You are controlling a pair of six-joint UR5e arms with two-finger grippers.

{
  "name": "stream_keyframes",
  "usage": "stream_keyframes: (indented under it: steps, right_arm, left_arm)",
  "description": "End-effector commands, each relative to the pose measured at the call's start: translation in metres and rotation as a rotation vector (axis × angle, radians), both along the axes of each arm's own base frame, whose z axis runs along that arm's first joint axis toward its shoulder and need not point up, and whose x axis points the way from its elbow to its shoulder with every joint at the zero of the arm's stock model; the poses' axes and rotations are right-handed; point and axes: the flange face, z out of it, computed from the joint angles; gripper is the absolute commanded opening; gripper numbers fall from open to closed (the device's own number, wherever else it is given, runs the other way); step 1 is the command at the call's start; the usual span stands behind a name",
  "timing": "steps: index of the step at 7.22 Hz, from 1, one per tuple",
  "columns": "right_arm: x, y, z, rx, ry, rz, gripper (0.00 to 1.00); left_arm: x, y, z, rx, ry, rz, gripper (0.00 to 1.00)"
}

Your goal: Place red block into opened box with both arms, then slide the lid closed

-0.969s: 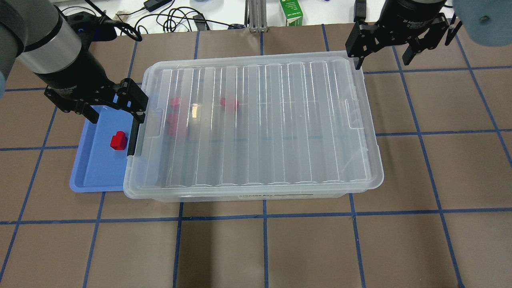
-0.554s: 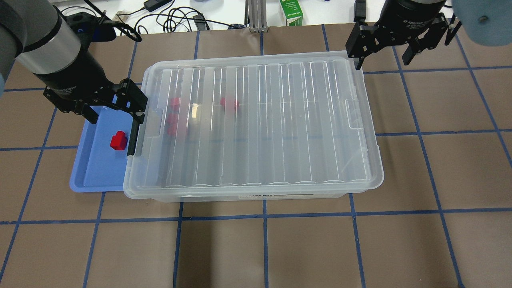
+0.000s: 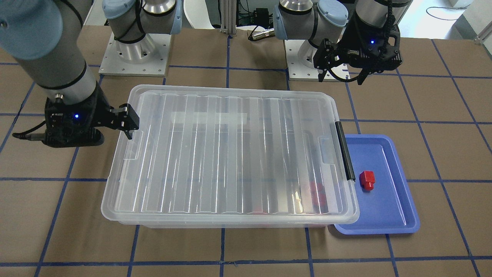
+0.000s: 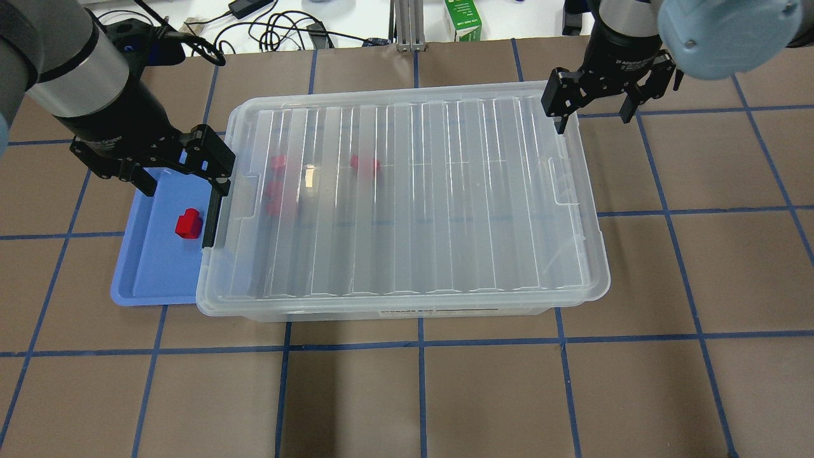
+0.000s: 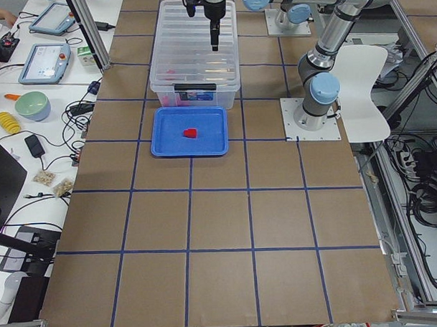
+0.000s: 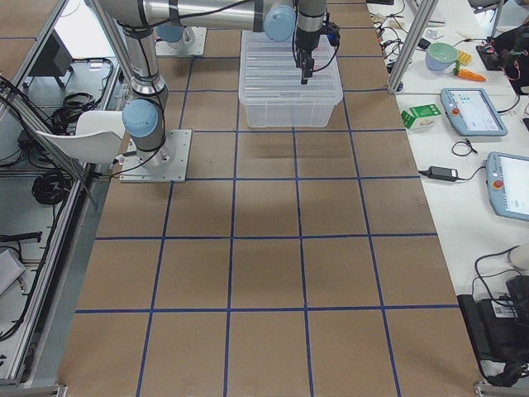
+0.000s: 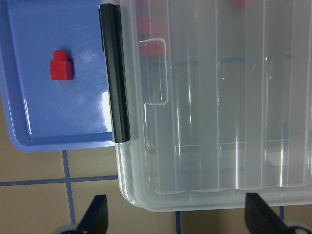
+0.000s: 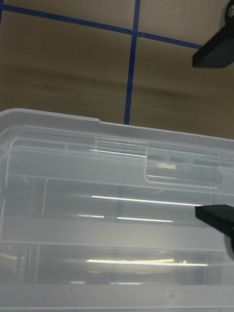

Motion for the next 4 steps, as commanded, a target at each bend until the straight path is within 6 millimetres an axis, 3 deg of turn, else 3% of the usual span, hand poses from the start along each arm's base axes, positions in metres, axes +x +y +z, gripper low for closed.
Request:
stream_keyframes:
  steps: [1,2,4]
  right_arm:
    - [-0.037,-0.022,-0.052,0.033,-0.012,-0.061,0.99]
    - [-0.037,-0.019,-0.078,0.017,-0.008,-0.064,0.99]
    - [-0.037,-0.015,-0.084,0.009,-0.009,-0.062,1.0]
  left_arm:
    - [0.0,0.001,0.001,0.0,-0.001,-0.001,1.0]
    - [0.0,0.0,0.0,-0.002,0.0,-0.001,1.0]
    - [0.0,0.001,0.001,-0.002,0.0,-0.001,1.0]
